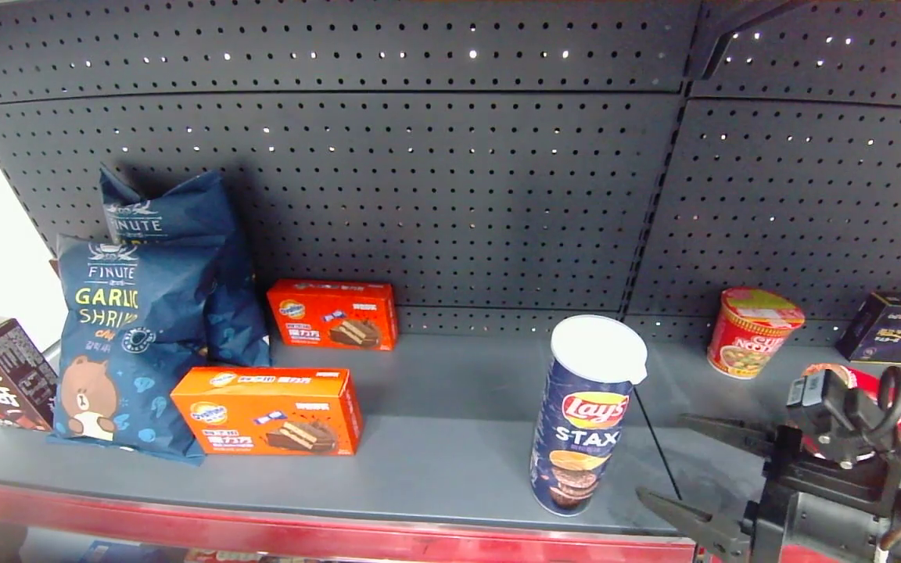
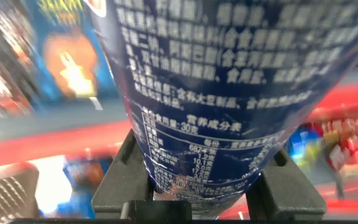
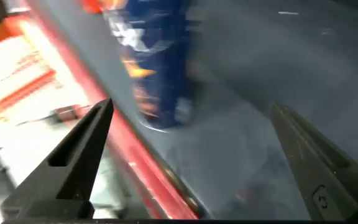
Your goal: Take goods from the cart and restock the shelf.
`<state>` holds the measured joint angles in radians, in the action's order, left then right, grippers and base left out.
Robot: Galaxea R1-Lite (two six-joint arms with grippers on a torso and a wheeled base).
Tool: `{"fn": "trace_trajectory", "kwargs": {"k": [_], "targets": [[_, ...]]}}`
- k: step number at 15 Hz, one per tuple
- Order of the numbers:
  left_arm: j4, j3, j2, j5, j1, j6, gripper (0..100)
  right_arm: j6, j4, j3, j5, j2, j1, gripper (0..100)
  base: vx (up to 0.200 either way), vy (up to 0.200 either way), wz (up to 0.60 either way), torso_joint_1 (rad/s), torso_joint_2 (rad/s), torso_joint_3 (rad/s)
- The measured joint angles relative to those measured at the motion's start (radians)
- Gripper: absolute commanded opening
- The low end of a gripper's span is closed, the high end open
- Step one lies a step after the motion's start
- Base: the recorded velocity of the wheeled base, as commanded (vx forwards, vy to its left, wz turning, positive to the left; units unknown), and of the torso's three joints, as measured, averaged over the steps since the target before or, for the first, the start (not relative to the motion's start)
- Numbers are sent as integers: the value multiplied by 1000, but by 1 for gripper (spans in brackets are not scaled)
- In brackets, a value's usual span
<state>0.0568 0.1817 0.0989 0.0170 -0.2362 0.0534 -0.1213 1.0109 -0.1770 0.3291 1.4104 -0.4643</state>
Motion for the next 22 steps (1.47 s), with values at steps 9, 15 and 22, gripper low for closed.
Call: {"fn": "trace_trajectory", "kwargs": {"k": [9, 15, 22], "targets": [[21, 421, 360, -235, -4, 29, 0, 18, -834, -115, -186, -544, -44, 100, 0, 0, 0, 0, 0, 0], [-38, 590, 730, -501, -18, 19, 0, 118, -894, -271, -203, -679, -65, 100, 0, 0, 0, 0, 0, 0], [-116, 625, 1027, -509, -109, 26, 0, 124, -895, -305, -199, -666, -106, 100, 0, 0, 0, 0, 0, 0]]}}
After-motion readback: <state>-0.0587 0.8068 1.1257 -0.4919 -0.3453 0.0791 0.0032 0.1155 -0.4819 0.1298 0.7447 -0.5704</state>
